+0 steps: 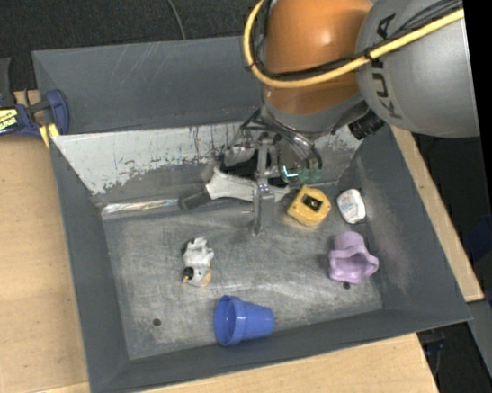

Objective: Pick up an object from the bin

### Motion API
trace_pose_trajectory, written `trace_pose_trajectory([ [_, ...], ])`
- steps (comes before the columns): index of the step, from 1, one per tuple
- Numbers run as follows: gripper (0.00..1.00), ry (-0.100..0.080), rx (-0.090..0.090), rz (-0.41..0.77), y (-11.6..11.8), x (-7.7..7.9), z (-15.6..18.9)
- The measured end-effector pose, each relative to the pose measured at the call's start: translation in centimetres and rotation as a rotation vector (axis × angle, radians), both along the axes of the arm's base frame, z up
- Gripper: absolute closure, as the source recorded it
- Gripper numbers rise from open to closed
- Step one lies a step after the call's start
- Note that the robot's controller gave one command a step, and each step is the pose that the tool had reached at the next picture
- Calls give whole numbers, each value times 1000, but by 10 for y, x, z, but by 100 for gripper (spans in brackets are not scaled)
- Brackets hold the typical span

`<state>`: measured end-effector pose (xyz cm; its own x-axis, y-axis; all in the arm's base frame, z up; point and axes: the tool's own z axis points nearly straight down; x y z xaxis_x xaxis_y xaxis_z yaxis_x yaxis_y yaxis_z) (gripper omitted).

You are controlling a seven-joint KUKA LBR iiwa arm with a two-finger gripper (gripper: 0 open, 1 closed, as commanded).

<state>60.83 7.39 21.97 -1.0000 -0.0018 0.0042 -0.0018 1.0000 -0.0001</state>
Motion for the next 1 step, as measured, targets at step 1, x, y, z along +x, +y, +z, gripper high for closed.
trace_pose_trajectory([
  [1,0,-3,1,0,0,0,2],
])
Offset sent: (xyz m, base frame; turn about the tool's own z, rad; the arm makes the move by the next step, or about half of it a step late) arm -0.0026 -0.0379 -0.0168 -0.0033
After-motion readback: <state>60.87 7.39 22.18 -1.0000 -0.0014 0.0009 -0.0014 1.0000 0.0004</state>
